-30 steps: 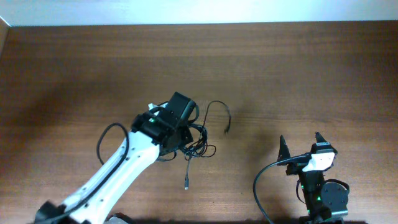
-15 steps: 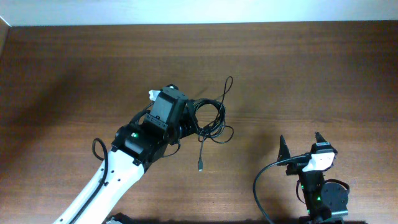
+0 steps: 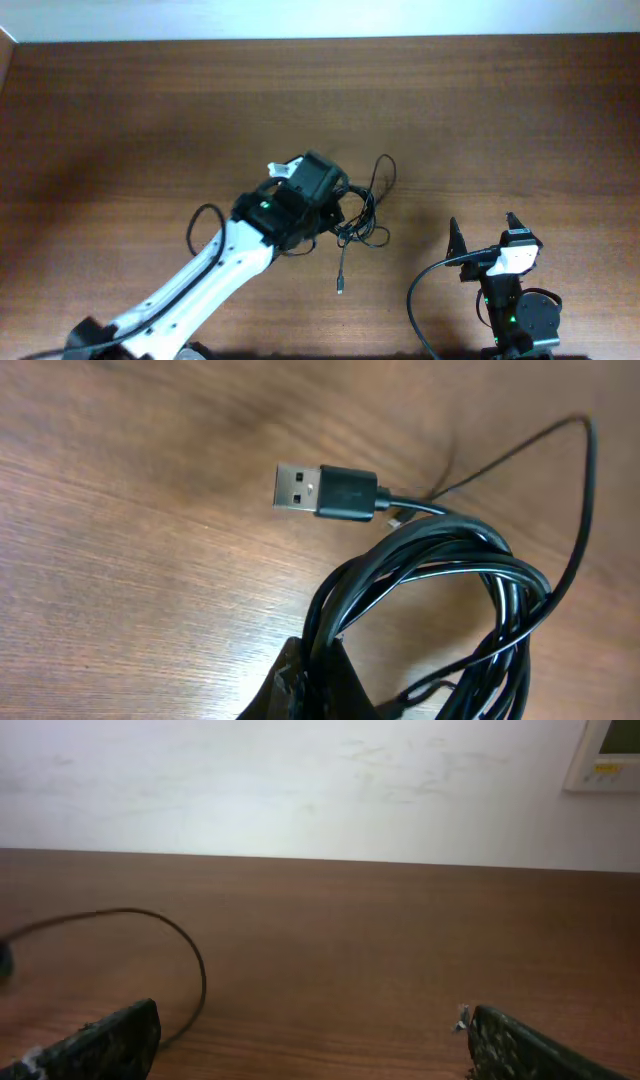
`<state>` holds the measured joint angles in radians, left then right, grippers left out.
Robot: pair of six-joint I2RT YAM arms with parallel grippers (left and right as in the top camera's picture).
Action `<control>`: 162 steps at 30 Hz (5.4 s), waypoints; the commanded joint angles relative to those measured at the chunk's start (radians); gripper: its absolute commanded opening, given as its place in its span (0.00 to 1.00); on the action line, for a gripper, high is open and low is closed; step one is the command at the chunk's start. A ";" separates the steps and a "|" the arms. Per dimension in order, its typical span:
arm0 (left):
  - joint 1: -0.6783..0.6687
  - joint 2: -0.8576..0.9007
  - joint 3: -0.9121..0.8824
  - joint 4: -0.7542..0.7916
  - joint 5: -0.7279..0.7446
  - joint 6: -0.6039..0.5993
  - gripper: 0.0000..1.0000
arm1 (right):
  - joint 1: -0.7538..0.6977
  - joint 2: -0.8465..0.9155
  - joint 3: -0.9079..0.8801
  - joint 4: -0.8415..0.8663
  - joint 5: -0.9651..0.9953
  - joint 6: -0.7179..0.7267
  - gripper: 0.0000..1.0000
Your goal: Untangle cables
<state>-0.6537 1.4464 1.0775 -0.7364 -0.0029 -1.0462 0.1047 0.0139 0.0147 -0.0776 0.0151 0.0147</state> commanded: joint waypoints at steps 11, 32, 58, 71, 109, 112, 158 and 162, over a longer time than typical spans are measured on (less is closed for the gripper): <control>0.009 0.028 0.004 0.005 -0.020 0.235 0.01 | 0.006 -0.006 -0.009 0.000 0.026 -0.004 0.98; 0.254 0.028 0.004 0.251 0.726 0.566 0.00 | 0.006 0.422 0.250 -0.006 -0.901 1.152 0.72; 0.147 0.033 0.004 0.517 0.439 0.429 0.00 | 0.006 0.638 0.250 0.839 -1.189 1.198 0.04; 0.171 0.042 0.004 0.134 -0.017 -0.278 0.09 | 0.006 0.813 0.250 0.413 -1.062 1.141 0.57; 0.182 0.420 0.006 0.162 0.094 0.170 0.00 | 0.006 0.975 0.250 0.218 -0.935 1.009 0.48; 0.183 0.286 0.006 0.164 0.093 0.311 0.00 | 0.006 0.975 0.250 0.215 -0.938 1.011 0.40; 0.151 0.098 0.006 0.152 0.366 1.115 0.00 | 0.006 0.974 0.250 0.253 -0.913 1.056 0.37; 0.150 0.098 0.006 0.155 0.384 1.115 0.00 | 0.006 0.975 0.250 0.374 -0.938 1.182 0.46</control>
<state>-0.5018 1.5684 1.0824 -0.5888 0.3378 0.0532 0.1059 0.9886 0.2596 0.2745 -0.8963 1.1435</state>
